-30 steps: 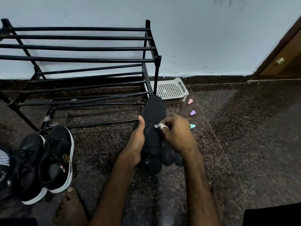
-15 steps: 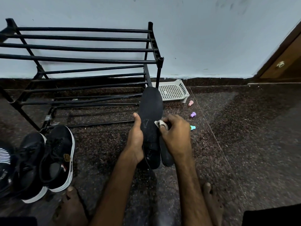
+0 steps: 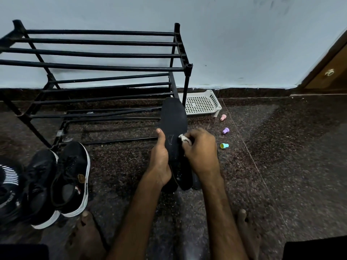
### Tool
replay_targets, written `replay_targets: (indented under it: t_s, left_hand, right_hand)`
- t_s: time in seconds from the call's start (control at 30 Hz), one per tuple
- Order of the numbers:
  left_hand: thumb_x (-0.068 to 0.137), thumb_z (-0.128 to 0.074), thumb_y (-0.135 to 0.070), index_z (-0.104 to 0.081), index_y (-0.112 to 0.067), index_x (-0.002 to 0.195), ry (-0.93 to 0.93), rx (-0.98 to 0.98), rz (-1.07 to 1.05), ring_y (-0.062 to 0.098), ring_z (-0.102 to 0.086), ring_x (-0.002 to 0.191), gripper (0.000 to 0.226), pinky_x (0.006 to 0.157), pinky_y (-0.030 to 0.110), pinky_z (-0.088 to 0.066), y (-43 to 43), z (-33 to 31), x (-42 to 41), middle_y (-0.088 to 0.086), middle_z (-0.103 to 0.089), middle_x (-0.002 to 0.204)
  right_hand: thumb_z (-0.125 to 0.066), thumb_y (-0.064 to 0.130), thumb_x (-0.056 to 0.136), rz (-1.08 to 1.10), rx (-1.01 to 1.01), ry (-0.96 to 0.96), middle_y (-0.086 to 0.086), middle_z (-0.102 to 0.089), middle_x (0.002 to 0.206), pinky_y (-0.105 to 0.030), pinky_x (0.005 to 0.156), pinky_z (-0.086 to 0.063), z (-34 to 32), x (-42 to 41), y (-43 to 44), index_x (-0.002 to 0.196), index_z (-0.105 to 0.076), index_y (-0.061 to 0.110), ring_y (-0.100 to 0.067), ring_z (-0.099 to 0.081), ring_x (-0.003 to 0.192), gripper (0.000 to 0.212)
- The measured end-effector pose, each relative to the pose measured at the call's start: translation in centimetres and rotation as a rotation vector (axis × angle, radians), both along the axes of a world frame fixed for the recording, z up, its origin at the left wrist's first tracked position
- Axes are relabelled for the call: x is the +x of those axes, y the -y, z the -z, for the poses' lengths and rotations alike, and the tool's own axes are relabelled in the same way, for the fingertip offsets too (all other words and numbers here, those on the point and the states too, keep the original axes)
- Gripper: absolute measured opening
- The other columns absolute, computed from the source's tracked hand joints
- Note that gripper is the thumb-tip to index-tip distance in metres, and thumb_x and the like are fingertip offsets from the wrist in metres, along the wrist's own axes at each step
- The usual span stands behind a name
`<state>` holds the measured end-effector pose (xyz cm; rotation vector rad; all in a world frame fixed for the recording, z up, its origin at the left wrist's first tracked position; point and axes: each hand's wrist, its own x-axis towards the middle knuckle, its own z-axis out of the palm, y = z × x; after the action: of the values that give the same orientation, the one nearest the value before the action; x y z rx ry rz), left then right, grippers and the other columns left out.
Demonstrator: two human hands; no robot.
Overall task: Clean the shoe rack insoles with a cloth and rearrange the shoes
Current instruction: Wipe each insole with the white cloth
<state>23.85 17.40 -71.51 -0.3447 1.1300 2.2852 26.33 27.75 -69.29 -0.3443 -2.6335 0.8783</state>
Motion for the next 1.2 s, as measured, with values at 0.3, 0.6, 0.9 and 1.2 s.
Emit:
replay_targets:
  t_s: [0.3,0.6,0.9,1.2]
  left_hand:
    - [0.097,-0.029,-0.064,-0.071,-0.008,0.103,0.028,0.014,-0.011,0.022,-0.074,0.083,0.070,0.064,0.031,-0.061,-0.1,0.0,-0.2,0.012,-0.075,0.099]
    - [0.098,-0.026,-0.064,-0.070,-0.009,0.108,0.018,0.014,0.008,0.022,-0.074,0.086,0.071,0.064,0.030,-0.060,-0.2,0.3,-0.2,0.012,-0.075,0.103]
    - [0.099,-0.024,-0.063,-0.071,-0.010,0.105,0.022,0.009,0.025,0.022,-0.074,0.087,0.072,0.066,0.030,-0.060,0.2,0.7,-0.3,0.012,-0.074,0.104]
    - [0.099,-0.021,-0.063,-0.069,-0.009,0.109,-0.001,-0.007,0.041,0.022,-0.073,0.088,0.072,0.069,0.030,-0.060,1.1,0.9,-0.8,0.012,-0.075,0.103]
  right_hand:
    - [-0.070,0.013,0.082,0.010,-0.013,0.046,-0.001,-0.070,0.089,-0.033,0.078,-0.054,-0.3,-0.1,-0.4,0.085,-0.074,0.015,-0.020,-0.065,0.082,0.006]
    - [-0.070,0.014,0.083,0.032,-0.001,0.076,-0.003,-0.070,0.092,-0.034,0.079,-0.053,-0.3,-0.3,-0.8,0.088,-0.075,0.014,-0.023,-0.066,0.084,0.007]
    - [-0.069,0.020,0.085,0.044,-0.006,0.176,-0.003,-0.072,0.088,-0.031,0.076,-0.053,-0.5,-0.2,-0.7,0.085,-0.074,0.016,-0.024,-0.067,0.083,0.006]
    - [-0.071,0.018,0.085,-0.031,0.008,0.226,0.003,-0.069,0.083,-0.022,0.069,-0.047,-0.6,-0.4,-0.6,0.085,-0.075,0.016,-0.018,-0.065,0.079,0.005]
